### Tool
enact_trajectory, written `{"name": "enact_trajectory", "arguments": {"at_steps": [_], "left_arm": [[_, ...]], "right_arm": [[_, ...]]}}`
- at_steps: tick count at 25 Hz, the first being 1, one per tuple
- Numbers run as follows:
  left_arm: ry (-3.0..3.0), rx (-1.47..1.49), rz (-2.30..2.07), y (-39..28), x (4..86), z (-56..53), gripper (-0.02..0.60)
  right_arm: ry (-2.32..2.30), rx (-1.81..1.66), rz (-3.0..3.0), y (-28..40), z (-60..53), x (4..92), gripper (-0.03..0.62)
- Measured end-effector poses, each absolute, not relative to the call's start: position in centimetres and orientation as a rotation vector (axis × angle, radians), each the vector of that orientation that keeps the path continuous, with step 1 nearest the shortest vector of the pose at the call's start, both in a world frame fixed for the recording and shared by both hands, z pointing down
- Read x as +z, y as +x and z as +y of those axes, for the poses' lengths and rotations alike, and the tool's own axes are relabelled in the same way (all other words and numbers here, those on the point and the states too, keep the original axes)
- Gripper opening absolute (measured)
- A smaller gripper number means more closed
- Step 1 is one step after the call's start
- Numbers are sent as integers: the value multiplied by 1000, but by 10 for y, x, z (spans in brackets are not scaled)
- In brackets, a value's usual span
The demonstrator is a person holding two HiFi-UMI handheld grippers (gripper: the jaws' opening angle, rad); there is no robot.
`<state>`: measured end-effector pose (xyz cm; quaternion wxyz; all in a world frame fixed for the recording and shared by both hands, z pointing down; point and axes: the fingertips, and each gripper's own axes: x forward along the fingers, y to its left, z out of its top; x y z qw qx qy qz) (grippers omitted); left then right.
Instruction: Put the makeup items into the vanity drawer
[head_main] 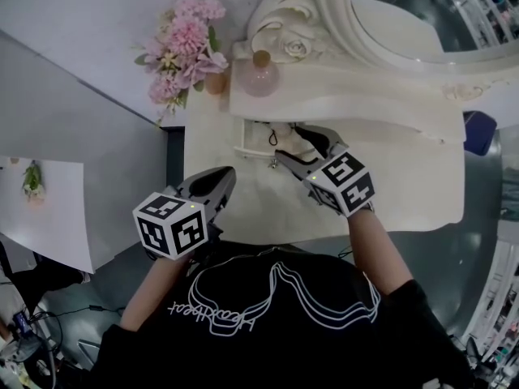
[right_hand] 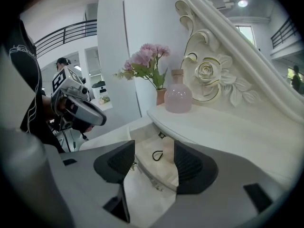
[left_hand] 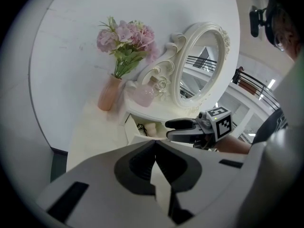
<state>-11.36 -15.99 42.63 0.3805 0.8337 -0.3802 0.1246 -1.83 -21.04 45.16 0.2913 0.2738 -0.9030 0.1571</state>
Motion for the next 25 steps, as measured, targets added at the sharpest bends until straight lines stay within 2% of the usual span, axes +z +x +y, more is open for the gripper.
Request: {"name": "enact_trajectory", "arguments": {"at_steps": [5, 12, 16, 18, 19, 25], "left_arm": [[2147, 308, -967, -108, 420, -152, 3], [2213, 287, -957, -92, 398, -130, 3], [2277, 279, -950, -79, 379, -113, 3], [2305, 274, -946, -73, 370, -103, 3], [2318, 270, -944, -70, 366, -98, 3], [2401, 231, -935, -55, 337, -75, 3]], "right_arm": [[765, 577, -2520, -12, -194, 435, 249], [814, 664, -2642, 7, -157, 407, 193], [862, 631, -2690, 19, -135, 387, 119], [881, 576, -2699, 23, -122, 377, 58], [887, 551, -2707, 24, -115, 372, 8], [846, 582, -2810, 25, -74, 341, 6]]}}
